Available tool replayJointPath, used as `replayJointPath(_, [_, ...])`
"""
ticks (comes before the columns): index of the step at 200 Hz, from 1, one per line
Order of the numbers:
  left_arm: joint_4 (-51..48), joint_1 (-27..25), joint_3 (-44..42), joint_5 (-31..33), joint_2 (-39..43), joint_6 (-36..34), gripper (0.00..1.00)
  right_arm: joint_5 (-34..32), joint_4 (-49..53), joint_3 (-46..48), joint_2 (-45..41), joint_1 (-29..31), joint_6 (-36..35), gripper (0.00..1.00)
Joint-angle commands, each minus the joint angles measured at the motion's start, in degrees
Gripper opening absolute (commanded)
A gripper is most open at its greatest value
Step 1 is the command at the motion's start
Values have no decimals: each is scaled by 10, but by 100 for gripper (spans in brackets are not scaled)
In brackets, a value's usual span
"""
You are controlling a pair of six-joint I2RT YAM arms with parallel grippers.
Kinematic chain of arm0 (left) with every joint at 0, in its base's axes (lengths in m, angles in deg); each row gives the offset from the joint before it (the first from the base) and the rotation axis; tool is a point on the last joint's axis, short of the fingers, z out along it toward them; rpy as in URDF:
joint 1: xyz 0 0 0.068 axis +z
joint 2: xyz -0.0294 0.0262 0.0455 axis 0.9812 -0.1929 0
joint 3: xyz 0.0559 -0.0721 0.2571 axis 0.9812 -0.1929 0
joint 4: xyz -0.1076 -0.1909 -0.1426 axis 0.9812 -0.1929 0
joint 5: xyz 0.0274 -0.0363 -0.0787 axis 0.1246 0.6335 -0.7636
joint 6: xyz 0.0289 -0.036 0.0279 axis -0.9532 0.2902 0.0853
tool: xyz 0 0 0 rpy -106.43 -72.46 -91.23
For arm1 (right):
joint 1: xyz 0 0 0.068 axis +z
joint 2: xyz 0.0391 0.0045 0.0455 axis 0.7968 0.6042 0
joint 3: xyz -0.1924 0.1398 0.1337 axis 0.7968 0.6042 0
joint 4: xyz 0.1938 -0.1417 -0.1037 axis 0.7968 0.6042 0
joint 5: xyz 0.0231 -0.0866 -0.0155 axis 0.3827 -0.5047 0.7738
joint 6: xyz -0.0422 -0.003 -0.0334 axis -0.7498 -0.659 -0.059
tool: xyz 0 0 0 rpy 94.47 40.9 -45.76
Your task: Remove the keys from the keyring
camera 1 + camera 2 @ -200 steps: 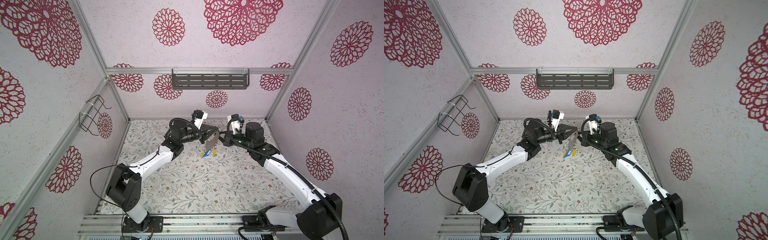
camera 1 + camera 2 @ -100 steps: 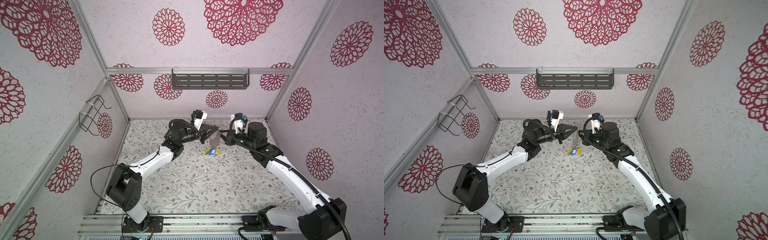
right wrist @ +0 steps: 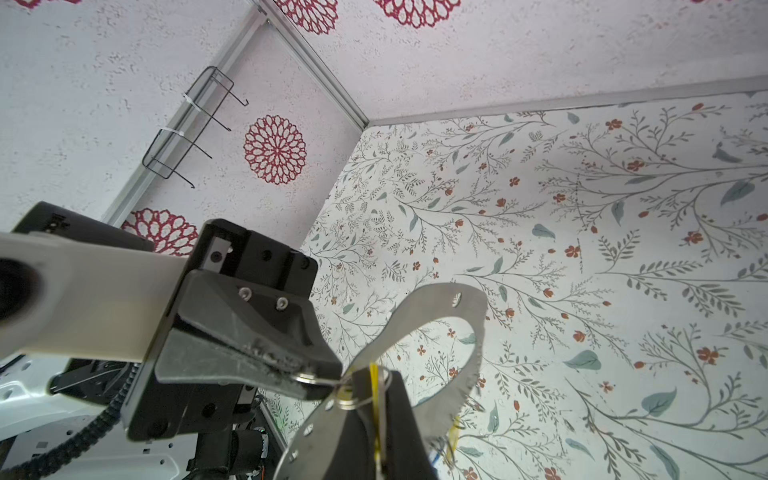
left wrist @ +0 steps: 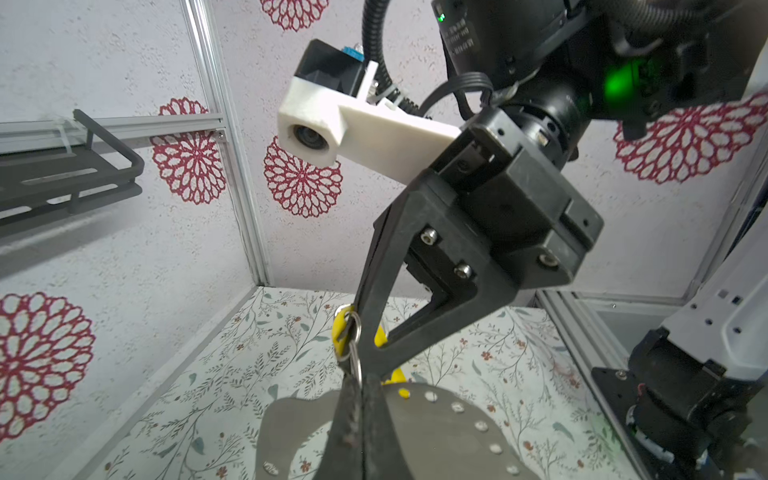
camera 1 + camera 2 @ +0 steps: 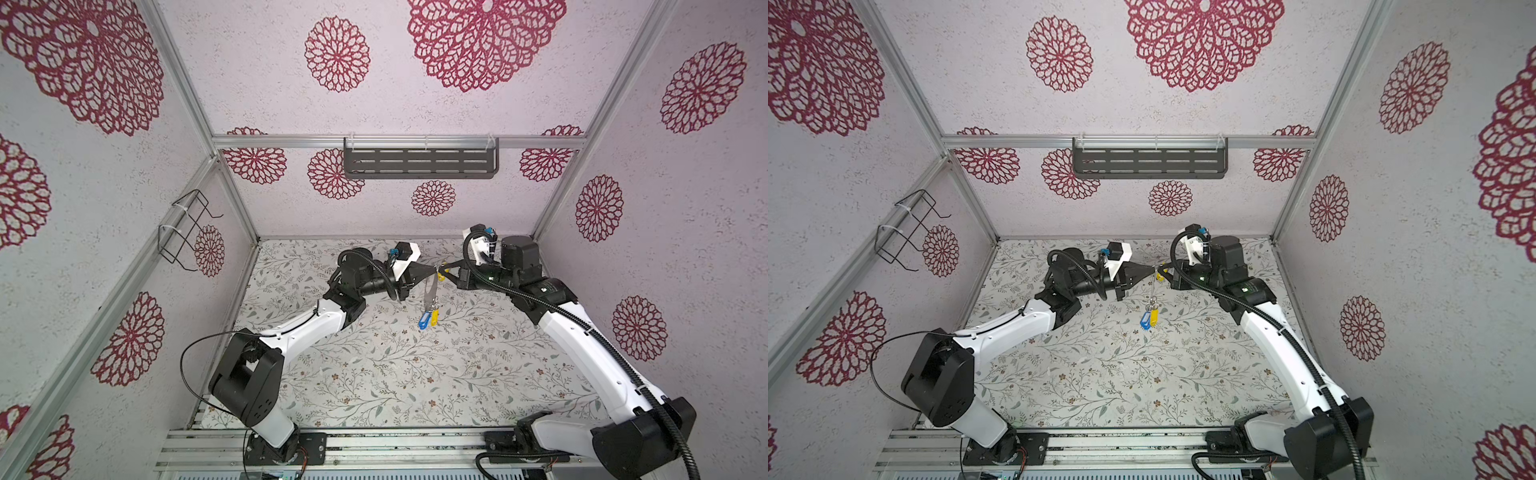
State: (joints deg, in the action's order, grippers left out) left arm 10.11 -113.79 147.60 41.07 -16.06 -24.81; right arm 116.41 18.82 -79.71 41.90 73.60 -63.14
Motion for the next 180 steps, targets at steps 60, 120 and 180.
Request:
replayJointPath(60, [-68,-29,17,-16,45,-126,0,-44,-24,-36,28,-60,27,0])
replayJointPath(120, [29,-28,2,-27,69,-69,0,-8,-64,15,78,-84,51,0])
replayJointPath(180, [192,-21,-6,-14,51,33,0,37,-155,94,86,-67,105,0])
